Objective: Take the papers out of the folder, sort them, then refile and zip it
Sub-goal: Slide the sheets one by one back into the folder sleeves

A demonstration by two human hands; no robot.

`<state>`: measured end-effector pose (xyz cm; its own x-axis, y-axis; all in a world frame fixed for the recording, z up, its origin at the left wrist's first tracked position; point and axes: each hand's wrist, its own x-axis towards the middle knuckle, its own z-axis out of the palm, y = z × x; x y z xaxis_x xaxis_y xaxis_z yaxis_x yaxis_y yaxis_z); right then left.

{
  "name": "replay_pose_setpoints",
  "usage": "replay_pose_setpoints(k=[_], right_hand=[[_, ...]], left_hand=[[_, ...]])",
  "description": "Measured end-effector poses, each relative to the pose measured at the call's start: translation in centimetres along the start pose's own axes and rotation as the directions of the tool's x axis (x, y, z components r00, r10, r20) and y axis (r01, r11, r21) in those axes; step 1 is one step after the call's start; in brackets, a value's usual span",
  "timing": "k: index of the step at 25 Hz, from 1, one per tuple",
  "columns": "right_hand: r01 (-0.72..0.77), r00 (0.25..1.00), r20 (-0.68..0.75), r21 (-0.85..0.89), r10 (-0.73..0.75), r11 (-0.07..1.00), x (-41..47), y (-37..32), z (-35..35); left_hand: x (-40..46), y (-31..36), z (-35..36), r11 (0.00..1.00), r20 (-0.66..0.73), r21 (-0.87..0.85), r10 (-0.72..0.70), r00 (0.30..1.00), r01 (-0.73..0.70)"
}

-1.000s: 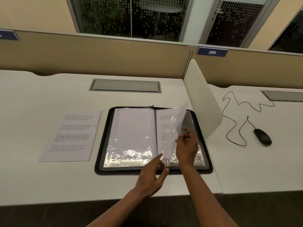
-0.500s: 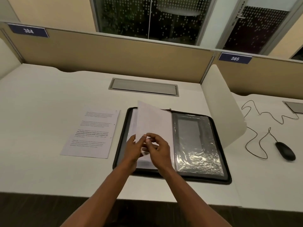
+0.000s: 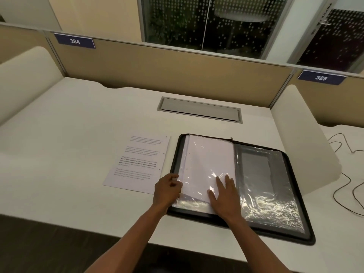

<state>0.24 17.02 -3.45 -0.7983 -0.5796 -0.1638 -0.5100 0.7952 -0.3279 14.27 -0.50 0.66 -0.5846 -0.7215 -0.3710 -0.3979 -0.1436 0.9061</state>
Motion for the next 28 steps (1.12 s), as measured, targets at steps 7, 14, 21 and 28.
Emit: replay_pose_setpoints(k=[7, 14, 21, 28], right_hand=[[0.088, 0.993, -0.095, 0.176, -0.072, 0.98, 0.3, -3.5, 0.3], [0.15, 0.988, -0.079, 0.287, -0.133, 0.946, -0.2, -6.9, 2.3], [0.216, 0.97, -0.183, 0.364, -0.158, 0.906, -1.0, -8.4, 2.6], [-0.203, 0.979, 0.182, 0.893, 0.091, 0.403, -0.5, -11.7, -1.0]], left_hand=[[4.7, -3.4, -7.3, 0.764, -0.222, 0.63, 0.352, 0.909, -0.142], [5.4, -5.8, -9.8, 0.589, -0.086, 0.807, 0.047, 0.995, 0.042], [5.4, -7.0, -9.8, 0.612, -0.186, 0.791, 0.271, 0.944, -0.02], [3.1, -3.2, -7.5, 0.765, -0.239, 0.549, 0.531, 0.813, -0.338]])
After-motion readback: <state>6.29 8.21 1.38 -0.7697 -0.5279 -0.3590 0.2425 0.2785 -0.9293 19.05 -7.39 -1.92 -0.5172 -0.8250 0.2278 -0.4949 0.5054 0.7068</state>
